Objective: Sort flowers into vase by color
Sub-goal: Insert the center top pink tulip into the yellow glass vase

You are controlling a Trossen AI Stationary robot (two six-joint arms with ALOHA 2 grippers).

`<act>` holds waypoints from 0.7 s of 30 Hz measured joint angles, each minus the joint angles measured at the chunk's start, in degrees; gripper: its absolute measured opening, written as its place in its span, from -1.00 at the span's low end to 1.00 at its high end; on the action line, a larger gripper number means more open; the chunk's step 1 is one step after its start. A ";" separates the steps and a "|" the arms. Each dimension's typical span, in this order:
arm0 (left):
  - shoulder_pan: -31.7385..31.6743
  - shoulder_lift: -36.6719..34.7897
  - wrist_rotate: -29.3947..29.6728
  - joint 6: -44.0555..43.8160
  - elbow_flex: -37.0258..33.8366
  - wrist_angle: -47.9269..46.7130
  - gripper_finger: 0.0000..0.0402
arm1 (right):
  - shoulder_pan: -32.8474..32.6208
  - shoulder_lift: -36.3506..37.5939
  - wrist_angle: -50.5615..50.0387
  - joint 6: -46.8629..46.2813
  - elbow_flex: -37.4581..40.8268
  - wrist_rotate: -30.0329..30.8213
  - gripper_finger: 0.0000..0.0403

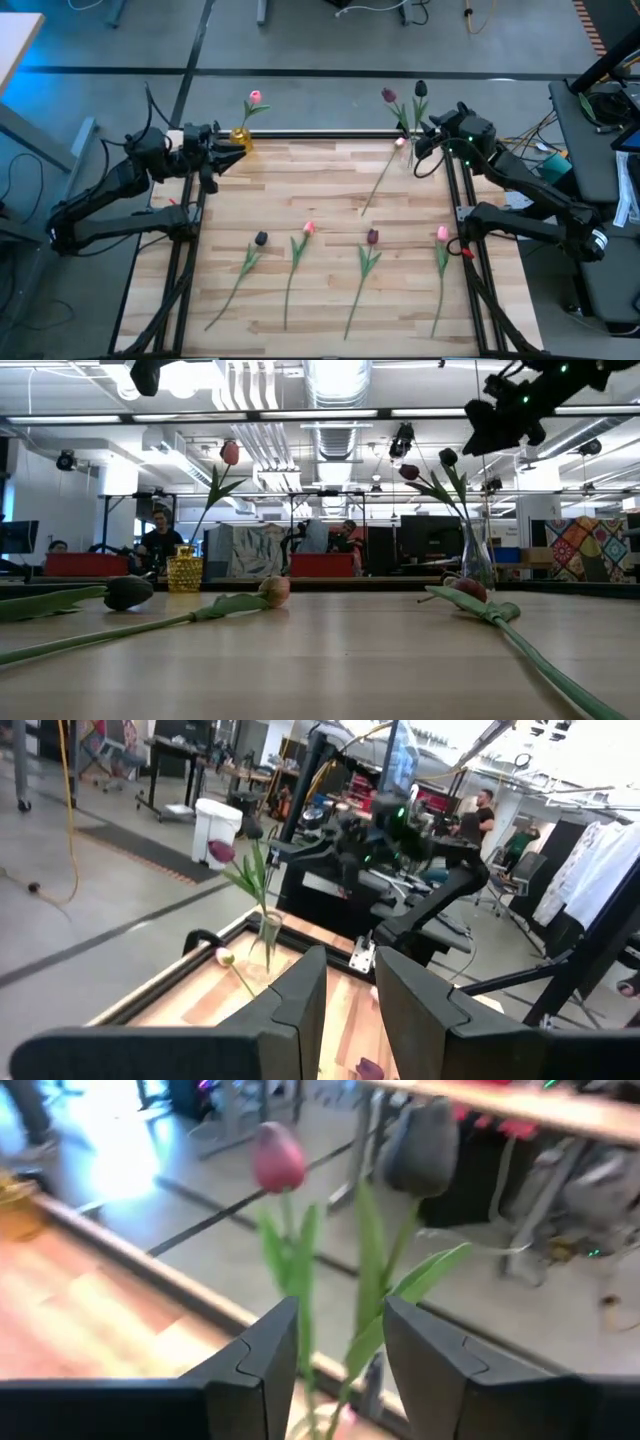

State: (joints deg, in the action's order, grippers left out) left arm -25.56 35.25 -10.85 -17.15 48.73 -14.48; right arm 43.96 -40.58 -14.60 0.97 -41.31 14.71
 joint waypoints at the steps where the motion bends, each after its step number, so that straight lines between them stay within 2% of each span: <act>1: 0.00 0.47 0.00 -0.29 0.00 -0.04 -0.62 | -0.14 -0.20 -2.98 -0.77 -1.75 -1.25 -0.34; 5: 0.02 3.29 -0.18 -0.90 0.00 -0.10 -0.62 | -1.13 -0.89 -14.14 -2.98 -7.43 -4.51 -0.48; 12: 0.02 7.39 -0.18 1.76 -0.61 -0.11 -0.62 | -6.31 -1.18 -27.55 -8.16 -13.93 -6.14 -0.90; 15: 0.02 7.49 -0.20 1.95 -1.55 0.05 -0.62 | -10.15 -1.24 -29.40 -12.83 -14.31 -7.87 -0.94; 21: 0.00 5.18 -0.96 -0.13 -7.04 4.76 -0.62 | -19.92 -3.04 -27.89 -24.40 -11.11 -7.51 -0.94</act>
State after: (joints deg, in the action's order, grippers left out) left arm -25.56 40.44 -11.81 -17.29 41.69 -9.72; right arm 24.04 -43.62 -42.49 -23.43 -52.42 7.20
